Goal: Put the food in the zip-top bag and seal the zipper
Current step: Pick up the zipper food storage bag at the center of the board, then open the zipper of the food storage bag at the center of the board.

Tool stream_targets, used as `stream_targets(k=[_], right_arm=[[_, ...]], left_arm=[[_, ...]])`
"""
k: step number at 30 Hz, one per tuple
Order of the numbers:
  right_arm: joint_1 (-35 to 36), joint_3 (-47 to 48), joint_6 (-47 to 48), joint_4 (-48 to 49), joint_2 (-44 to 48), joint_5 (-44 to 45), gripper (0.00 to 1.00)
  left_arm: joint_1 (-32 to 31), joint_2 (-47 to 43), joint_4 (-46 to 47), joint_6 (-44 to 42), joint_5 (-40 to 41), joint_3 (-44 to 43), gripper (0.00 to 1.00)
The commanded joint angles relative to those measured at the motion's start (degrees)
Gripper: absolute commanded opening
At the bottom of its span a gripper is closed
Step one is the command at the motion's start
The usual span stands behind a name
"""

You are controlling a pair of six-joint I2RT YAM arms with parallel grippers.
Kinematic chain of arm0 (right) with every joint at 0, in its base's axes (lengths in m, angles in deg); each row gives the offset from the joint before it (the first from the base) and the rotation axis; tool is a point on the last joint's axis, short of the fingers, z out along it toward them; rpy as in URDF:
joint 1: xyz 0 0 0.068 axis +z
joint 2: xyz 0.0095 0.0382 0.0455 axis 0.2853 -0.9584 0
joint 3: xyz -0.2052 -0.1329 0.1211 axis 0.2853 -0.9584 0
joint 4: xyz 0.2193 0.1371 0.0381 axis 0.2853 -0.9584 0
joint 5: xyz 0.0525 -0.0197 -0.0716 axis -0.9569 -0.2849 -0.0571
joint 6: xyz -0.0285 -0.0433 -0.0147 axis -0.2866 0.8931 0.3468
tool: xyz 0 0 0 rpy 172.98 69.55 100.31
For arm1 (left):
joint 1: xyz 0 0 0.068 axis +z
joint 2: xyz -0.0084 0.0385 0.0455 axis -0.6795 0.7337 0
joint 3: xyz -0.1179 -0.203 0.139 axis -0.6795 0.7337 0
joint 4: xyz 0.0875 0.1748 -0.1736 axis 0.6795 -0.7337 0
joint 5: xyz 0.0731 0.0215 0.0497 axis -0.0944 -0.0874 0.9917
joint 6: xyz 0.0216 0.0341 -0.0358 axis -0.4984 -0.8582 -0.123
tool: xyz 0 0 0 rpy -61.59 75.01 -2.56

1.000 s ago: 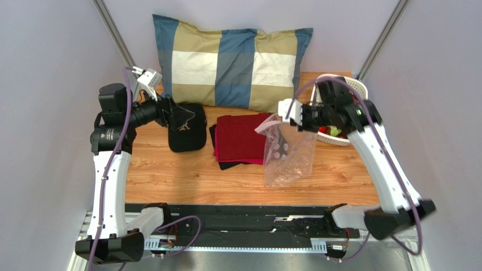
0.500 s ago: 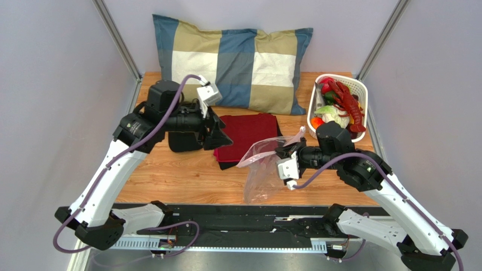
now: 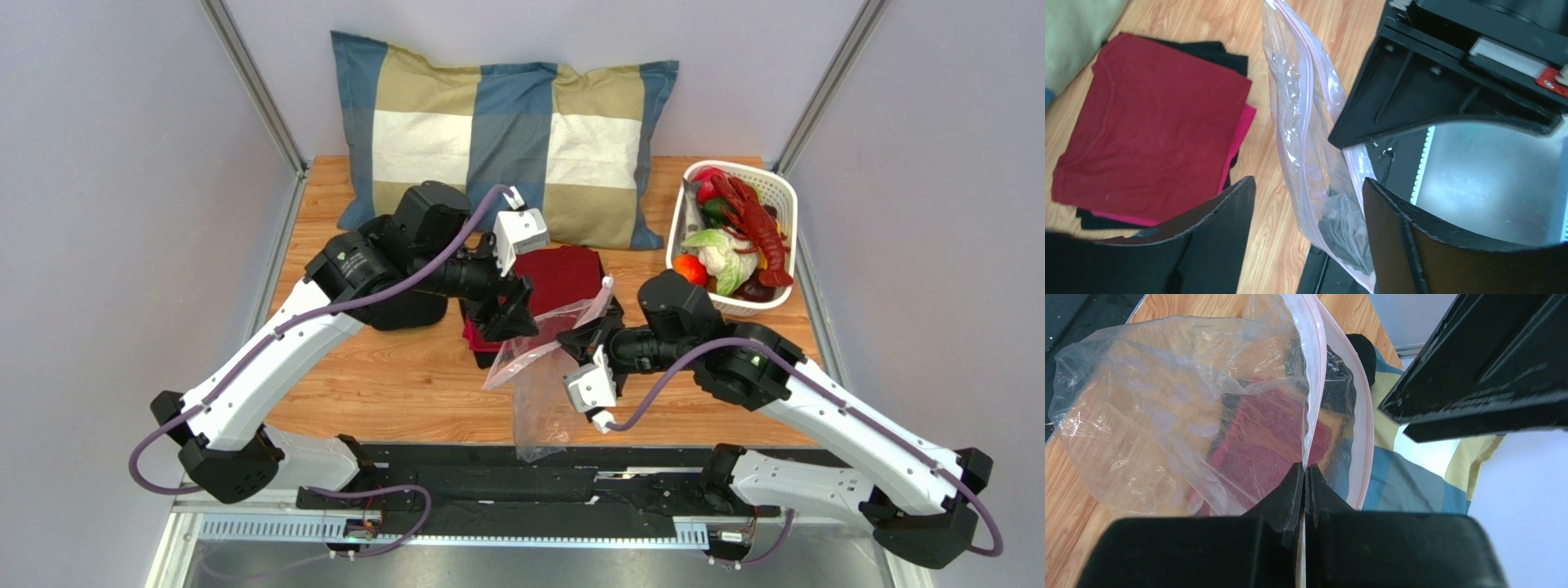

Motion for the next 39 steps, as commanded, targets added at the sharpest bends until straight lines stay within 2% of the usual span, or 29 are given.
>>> stream_targets(k=[1, 6, 7, 9, 12, 13, 15, 16, 17, 18, 22, 24, 25, 26, 28, 29, 30, 31, 32, 33, 35, 39], right_arm=[[1.6, 2.9, 1.9, 6.3, -1.9, 0.2, 0.00], [2.7, 5.0, 3.7, 9.9, -5.0, -0.5, 0.00], [3.0, 5.4, 4.1, 10.4, -5.4, -0.5, 0.00], [3.1, 6.1, 4.8, 11.8, -6.4, -0.9, 0.00], [3.2, 4.7, 5.6, 14.4, -6.7, -1.2, 0.00], [3.1, 3.4, 5.7, 16.0, -6.3, -0.6, 0.00], [3.1, -0.5, 6.3, 22.0, -4.7, 0.7, 0.00], [3.0, -4.9, 6.3, 23.8, -3.9, 2.8, 0.00], [3.0, -7.1, 6.2, 27.1, -3.3, 3.9, 0.00], [2.9, -9.4, 6.1, 28.8, -2.6, 5.0, 0.00], [-0.5, -22.9, 8.4, 36.4, 1.8, 6.4, 0.00], [-1.3, -26.3, 9.8, 37.9, 2.8, 7.2, 0.00], [-1.8, -27.2, 9.9, 38.4, 3.2, 8.1, 0.00], [-2.0, -27.9, 9.0, 38.2, 3.8, 8.5, 0.00], [-2.1, -27.4, 6.9, 36.9, 4.4, 10.0, 0.11], [-2.2, -25.9, 4.0, 35.4, 5.1, 10.1, 0.38], [-2.2, -24.7, 2.1, 34.0, 5.8, 10.2, 0.55], [-2.2, -23.4, -0.8, 30.5, 6.5, 9.9, 0.69], [-2.2, -20.6, -5.5, 28.1, 8.4, 9.4, 0.87], [-2.2, -19.4, -8.2, 25.9, 9.4, 8.9, 0.96], [-2.1, -16.6, -13.4, 19.5, 11.3, 7.6, 0.98], [-2.3, -10.8, -32.5, 12.0, 14.7, 10.5, 0.97]], left_arm=[[-0.1, -0.2, -2.3, -2.2, 4.0, -0.8, 0.64], [0.0, 0.0, -8.0, -3.2, 8.6, -0.8, 0.44], [0.1, -0.3, -8.7, -3.3, 8.9, -0.8, 0.37], [1.1, -2.1, -10.3, -2.7, 8.6, -0.3, 0.32], [4.0, -5.2, -12.0, 0.6, 5.6, 0.9, 0.10], [6.8, -6.0, -12.5, 1.5, 4.0, 1.2, 0.00], [10.9, -8.5, -13.0, 3.8, -4.1, 2.7, 0.00], [15.3, -9.5, -12.8, 5.0, -7.5, 3.5, 0.00], [16.8, -11.7, -12.2, 7.4, -12.9, 4.5, 0.00], [17.6, -12.7, -10.6, 8.5, -14.5, 6.7, 0.00], [17.7, -17.4, -1.7, 16.3, -18.0, 13.1, 0.00], [17.7, -17.7, 3.7, 22.0, -18.0, 16.1, 0.00], [17.4, -17.3, 5.0, 23.6, -17.3, 16.8, 0.00], [15.1, -16.1, 6.1, 26.4, -12.6, 17.5, 0.00], [11.3, -13.1, 6.5, 27.9, -5.0, 17.1, 0.00], [9.7, -12.1, 7.1, 29.3, 0.0, 17.1, 0.00], [6.8, -11.1, 8.9, 30.2, 2.3, 17.3, 0.00], [5.8, -10.2, 9.9, 31.1, 4.0, 17.5, 0.00], [5.1, -8.0, 12.0, 32.5, 5.6, 17.5, 0.00], [4.4, -6.9, 12.8, 33.4, 6.6, 17.5, 0.00], [4.4, -3.3, 14.8, 36.0, 7.8, 17.3, 0.00], [4.3, 0.3, 18.4, 38.8, 7.6, 17.7, 0.00]])
